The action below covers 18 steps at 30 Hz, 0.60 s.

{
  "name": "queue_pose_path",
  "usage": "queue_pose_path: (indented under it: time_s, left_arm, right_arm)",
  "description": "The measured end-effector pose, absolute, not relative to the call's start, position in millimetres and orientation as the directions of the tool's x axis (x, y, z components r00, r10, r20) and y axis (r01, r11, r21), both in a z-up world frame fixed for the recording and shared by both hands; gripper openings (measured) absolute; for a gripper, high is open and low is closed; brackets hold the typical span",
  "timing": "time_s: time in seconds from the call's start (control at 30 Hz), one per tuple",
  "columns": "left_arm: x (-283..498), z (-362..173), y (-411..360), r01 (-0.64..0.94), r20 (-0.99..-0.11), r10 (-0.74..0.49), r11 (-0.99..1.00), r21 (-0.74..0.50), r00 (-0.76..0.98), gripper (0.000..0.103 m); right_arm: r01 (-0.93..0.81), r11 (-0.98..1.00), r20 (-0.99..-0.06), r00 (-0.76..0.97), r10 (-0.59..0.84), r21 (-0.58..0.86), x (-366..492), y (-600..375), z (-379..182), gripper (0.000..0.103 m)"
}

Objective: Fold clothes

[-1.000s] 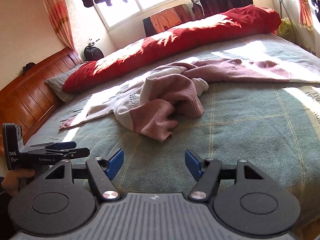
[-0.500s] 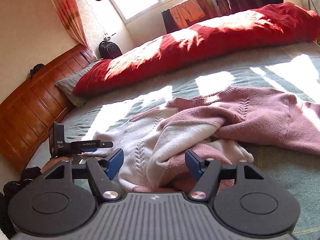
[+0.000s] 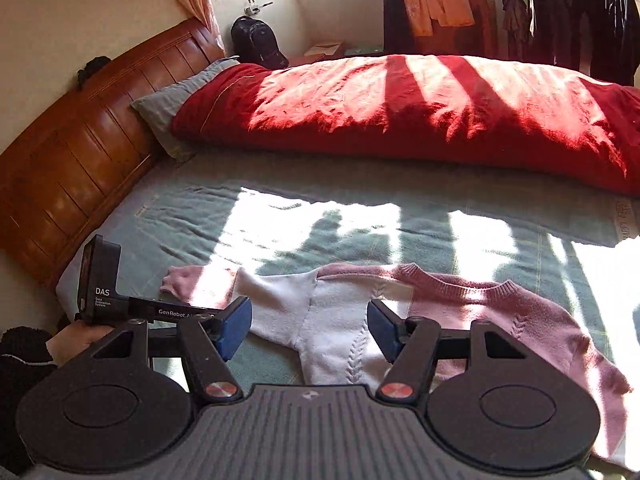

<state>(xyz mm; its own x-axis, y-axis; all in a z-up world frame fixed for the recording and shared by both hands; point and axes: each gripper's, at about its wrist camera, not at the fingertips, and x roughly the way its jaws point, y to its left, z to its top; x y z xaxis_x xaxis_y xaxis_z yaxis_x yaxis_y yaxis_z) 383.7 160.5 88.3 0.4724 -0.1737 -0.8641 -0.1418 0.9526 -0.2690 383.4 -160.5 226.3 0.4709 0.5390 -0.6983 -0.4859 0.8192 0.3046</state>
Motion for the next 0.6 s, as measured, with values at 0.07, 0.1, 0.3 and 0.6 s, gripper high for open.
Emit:
queue_pose_path:
  time_s: [0.07,0.1,0.3,0.6]
  left_arm:
    - [384.7,92.8,159.3,-0.179,-0.87,-0.154,0.948,-0.265,0.469,0.102]
    - [384.9,94.7,159.0,-0.204,-0.873,-0.142,0.943,-0.262,0.467,0.102]
    - [378.3,93.4,160.4,-0.282,-0.841,-0.085,0.92,-0.272,0.535,0.102]
    - [390.4,36.7,186.2,-0.338,-0.802,-0.02,0.9,-0.275,0.597,0.102]
  right_arm:
    - [-0.515,0.803,-0.694,0.46,0.555,0.3,396.0,-159.8,231.5,0.066]
    - [-0.53,0.791,-0.695,0.444,0.566,0.306,403.3,-160.1,229.1,0.065]
    - [-0.606,0.74,-0.743,0.343,0.574,0.292,450.5,-150.1,195.1,0.06]
    - [-0.736,0.633,-0.817,0.198,0.541,0.241,519.2,-72.7,107.7,0.057]
